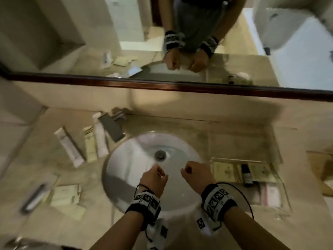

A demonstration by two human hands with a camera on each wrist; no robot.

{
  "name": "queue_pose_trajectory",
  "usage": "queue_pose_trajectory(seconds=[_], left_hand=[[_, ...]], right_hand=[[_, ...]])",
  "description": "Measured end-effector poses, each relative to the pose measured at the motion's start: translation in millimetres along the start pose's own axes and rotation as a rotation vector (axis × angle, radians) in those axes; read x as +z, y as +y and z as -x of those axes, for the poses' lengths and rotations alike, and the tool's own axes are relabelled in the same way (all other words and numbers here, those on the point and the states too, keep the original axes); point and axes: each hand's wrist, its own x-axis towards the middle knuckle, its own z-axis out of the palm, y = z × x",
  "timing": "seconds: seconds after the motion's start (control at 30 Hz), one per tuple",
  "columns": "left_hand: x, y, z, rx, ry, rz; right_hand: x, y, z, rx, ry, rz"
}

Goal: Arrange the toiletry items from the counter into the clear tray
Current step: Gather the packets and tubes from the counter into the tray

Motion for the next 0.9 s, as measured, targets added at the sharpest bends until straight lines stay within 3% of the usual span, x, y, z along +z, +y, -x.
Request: queue_pose_trajectory(seconds=[0.17, 0.37, 0.57, 0.9], left_hand=[[-60, -119, 29, -0.228, 0.133, 0.057], [-129, -235, 61, -0.462, 0.222, 0.08], [-174, -310, 48, -0.533, 0.29, 0.117], [-199, -347, -5, -0.409, 0.102, 0.128]], right_hand=[[77, -99, -5, -0.208, -0.151, 0.048], [163, -197, 2, -0.305, -0.301, 0.087], [229, -272, -6, -0.266, -0.419, 0.154], [249, -315, -28, -0.245, -0.366, 0.368]])
